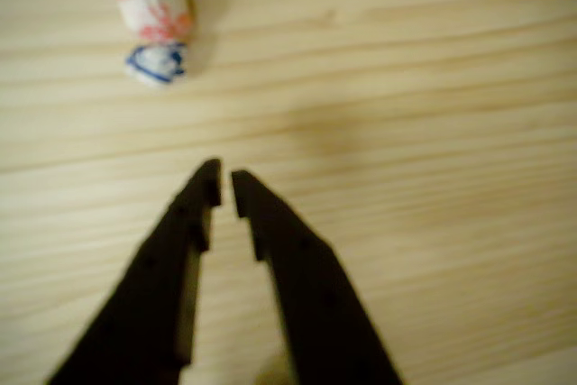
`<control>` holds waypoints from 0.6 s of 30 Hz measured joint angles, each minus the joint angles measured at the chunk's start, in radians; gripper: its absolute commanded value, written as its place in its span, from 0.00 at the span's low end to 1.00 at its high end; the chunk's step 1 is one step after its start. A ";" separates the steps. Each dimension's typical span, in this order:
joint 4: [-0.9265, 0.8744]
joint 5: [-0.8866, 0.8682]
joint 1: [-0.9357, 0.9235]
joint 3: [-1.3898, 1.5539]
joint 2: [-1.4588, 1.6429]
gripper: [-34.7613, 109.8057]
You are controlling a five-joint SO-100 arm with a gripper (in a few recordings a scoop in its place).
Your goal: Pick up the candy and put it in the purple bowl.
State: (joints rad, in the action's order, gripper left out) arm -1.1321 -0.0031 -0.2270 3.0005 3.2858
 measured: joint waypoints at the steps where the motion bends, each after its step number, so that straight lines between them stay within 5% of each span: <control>1: 0.000 0.000 0.000 0.000 0.000 0.24; 18: 0.000 0.000 0.015 0.000 0.000 0.24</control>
State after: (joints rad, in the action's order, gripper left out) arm -1.1321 -0.0031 -0.2117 3.0005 3.2858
